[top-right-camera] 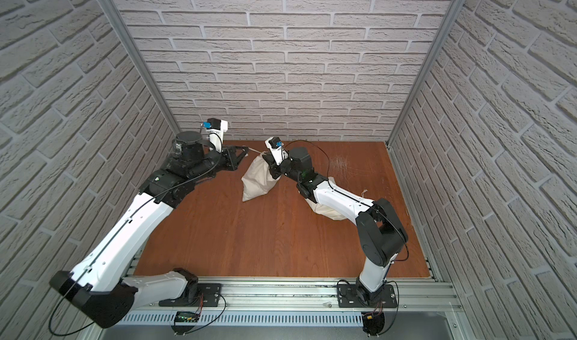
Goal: Close the soil bag
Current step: Frap the soil bag at the center of the board.
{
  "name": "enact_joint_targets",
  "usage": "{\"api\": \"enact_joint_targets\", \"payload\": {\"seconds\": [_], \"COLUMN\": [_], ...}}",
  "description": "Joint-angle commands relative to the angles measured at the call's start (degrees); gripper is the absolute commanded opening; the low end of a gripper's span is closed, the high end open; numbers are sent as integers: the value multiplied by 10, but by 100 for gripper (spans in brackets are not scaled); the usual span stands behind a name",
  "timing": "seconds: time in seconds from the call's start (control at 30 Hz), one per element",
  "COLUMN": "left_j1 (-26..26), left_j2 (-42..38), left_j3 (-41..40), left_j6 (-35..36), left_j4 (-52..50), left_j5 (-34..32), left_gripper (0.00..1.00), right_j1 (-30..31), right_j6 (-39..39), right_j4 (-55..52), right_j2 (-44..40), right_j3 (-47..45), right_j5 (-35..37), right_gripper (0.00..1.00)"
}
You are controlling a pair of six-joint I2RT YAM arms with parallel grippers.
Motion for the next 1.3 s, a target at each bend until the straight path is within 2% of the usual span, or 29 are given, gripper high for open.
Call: {"api": "enact_joint_targets", "payload": {"seconds": [0.0,0.1,0.2,0.3,0.43,0.53,0.6,0.73,0.93,1.1,1.27], "left_j1": [27,75,112,119,119,109,99,77,49,39,31], "left_j2": [-55,-64,-77,-82,-66,-45,-24,10,29,36,45], "left_j3": [127,179,214,215,135,40,14,29,73,73,80], "left_j6": [-5,-24,-25,-22,-66,-114,-129,-125,-97,-84,-76], "left_j4": [74,61,53,47,84,157,182,187,151,154,149], "left_j5": [11,12,5,6,58,88,97,100,95,89,94], "left_gripper": [0,0,0,0,0,0,0,0,0,0,0], "right_j1": [-56,-80,-105,-111,-84,-54,-41,-16,23,44,55], "right_j6": [11,8,7,-14,-41,-64,-70,-77,-93,-103,-83], "right_j4": [-165,-202,-228,-233,-230,-243,-243,-230,-221,-209,-225], "right_j2": [41,39,33,6,-24,-31,-45,-92,-142,-124,-98], "right_j3": [-18,-3,13,19,28,37,34,29,60,91,134], "right_j5": [163,219,242,179,70,34,11,-14,-6,45,-13], "right_gripper": [18,21,22,20,22,31,36,44,55,57,63]}}
